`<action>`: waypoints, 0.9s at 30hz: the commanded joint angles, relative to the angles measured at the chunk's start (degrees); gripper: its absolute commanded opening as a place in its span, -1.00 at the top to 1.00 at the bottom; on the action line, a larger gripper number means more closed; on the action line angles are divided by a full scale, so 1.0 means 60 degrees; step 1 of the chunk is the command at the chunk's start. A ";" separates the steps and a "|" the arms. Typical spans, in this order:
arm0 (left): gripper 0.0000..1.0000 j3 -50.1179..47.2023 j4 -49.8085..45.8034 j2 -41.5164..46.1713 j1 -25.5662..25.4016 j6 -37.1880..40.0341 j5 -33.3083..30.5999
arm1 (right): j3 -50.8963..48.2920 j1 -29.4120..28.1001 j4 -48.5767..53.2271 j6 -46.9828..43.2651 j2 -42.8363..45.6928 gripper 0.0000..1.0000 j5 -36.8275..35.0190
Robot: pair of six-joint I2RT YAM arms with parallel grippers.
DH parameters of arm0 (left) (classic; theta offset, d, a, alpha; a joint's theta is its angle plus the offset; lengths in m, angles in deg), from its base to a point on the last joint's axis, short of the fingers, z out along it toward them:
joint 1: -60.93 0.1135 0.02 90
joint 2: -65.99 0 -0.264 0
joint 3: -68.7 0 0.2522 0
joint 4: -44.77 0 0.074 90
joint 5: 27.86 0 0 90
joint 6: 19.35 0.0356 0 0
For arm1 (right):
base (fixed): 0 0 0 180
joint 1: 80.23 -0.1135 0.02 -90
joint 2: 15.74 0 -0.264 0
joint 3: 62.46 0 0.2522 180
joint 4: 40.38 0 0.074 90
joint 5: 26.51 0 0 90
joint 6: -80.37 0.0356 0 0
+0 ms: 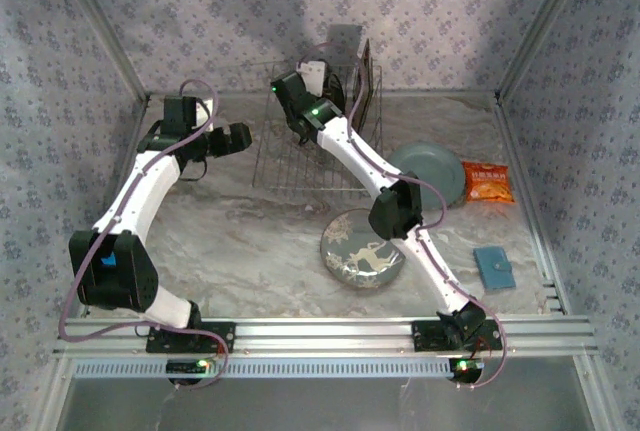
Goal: Load the plates into the dish rack
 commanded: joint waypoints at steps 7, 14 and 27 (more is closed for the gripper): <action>-0.98 0.0199 -0.0023 -0.0056 0.0068 -0.0029 0.0068 | 0.0055 -0.0096 0.0191 0.0130 0.0901 -0.06 0.0401; -0.98 0.0158 -0.0027 -0.0058 0.0058 -0.0124 -0.0146 | 0.0048 -0.0184 0.1125 0.0166 0.2133 -0.94 0.1114; -0.98 0.0158 -0.0191 0.0305 -0.0475 -0.0075 -0.0830 | -0.4050 0.0021 0.2437 0.0828 0.6125 -0.99 0.3138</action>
